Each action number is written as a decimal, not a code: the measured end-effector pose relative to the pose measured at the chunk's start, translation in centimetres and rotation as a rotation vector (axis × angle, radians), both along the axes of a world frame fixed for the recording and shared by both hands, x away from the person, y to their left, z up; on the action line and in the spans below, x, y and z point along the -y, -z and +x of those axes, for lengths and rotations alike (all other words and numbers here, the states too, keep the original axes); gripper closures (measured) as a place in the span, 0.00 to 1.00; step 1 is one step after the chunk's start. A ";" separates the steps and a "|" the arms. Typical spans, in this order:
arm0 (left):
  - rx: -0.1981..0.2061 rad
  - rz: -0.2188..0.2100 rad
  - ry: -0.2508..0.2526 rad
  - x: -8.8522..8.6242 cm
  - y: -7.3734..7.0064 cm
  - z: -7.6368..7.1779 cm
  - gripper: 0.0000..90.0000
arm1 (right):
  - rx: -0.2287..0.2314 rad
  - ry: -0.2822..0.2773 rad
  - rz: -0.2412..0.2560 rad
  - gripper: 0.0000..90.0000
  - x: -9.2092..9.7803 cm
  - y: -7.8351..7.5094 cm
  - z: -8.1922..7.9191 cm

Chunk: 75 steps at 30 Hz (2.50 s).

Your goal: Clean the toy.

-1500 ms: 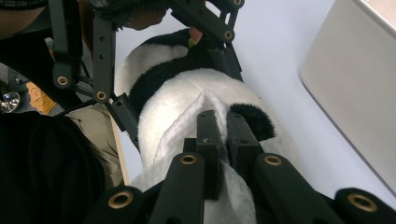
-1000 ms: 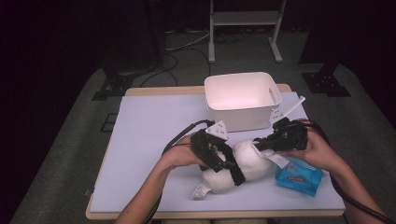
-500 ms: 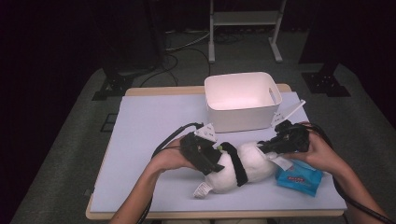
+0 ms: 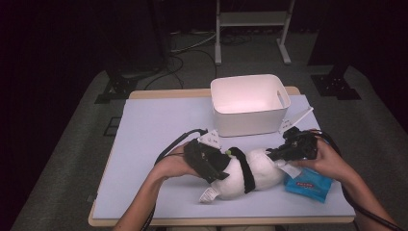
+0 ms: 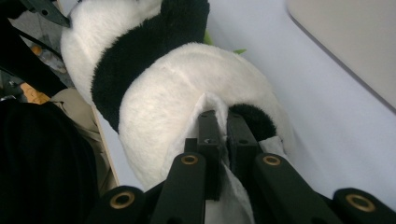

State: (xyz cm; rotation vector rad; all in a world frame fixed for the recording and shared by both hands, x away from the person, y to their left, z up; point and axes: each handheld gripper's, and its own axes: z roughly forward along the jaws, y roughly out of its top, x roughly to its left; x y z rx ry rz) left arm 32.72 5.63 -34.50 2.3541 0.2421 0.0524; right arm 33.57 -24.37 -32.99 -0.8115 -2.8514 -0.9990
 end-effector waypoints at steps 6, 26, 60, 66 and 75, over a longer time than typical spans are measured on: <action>0.010 0.007 -0.015 -0.2 -0.3 0.1 0.07 | -0.016 0.008 0.024 0.95 0.2 0.6 0.1; -0.003 -0.016 0.013 0.7 -0.1 0.0 0.17 | 0.042 -0.057 0.032 0.95 -2.0 -2.0 -0.3; -0.008 -0.039 -0.030 -0.6 0.6 -1.2 0.08 | 0.009 -0.022 0.035 0.94 -0.5 0.0 0.4; -0.024 -0.046 -0.034 -0.8 1.1 -1.3 0.08 | 0.008 -0.016 0.044 0.94 -0.4 0.1 0.4; -0.072 -0.037 -0.012 -0.2 2.4 -1.4 0.08 | 0.012 -0.014 0.051 0.94 -0.1 0.1 0.3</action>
